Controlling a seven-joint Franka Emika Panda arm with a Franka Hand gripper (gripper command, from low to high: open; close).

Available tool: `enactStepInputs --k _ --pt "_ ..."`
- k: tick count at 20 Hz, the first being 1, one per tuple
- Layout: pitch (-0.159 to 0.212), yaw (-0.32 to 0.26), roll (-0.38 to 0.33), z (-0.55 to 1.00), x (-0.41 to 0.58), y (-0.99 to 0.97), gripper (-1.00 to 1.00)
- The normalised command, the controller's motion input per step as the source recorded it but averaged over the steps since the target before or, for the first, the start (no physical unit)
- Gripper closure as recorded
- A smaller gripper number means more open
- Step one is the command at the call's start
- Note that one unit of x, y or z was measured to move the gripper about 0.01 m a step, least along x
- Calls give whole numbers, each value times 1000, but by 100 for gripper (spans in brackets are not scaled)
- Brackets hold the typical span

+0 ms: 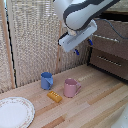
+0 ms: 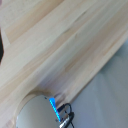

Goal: Propose to navigate your clamp on the clench of the first drawer. Use gentle force to register to the cabinet. Send posterior your swing mandate till over it lurks, a cup of pink essence. Fortify your grip after aiming concentric with the pink cup’s periphery. Manoeuvre the pink towards the cabinet's top. Drop your compression till the cup is resting inside.

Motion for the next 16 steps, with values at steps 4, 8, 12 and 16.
enactStepInputs --k 4,8,12,16 --pt "-24 0 182 -386 0 -13 -100" --pt "0 1 152 -413 -20 -6 -100" --pt "0 6 126 -443 10 -51 -100" --pt "4 12 107 -430 91 -80 -100"
